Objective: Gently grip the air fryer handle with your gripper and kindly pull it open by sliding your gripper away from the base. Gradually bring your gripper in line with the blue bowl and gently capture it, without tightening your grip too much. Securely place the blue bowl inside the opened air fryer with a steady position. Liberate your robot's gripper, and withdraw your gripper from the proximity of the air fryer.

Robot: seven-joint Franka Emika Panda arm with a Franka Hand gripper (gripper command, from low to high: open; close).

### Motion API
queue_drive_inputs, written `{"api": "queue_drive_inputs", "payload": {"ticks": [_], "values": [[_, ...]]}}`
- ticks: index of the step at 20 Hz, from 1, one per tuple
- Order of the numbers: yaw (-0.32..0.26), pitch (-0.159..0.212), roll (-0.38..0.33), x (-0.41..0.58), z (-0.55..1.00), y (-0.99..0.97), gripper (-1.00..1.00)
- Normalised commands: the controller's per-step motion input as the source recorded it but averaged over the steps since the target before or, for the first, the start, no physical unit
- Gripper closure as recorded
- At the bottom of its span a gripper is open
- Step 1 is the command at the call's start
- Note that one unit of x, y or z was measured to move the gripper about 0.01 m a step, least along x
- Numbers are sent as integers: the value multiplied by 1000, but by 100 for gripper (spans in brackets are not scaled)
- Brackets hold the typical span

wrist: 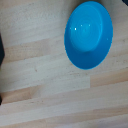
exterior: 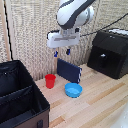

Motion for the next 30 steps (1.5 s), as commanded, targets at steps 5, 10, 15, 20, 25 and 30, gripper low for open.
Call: {"api": "queue_drive_inputs", "payload": {"ticks": [5,10,15,20,25,30], "values": [[-347,0,0,0,0,-13,-100],[-375,0,0,0,0,-15,-100],[-375,11,0,0,27,-39,-100],[-345,43,-40,15,113,-171,-100],[-275,54,-118,50,126,-188,-100],[-171,15,-249,47,93,-127,-100]]}}
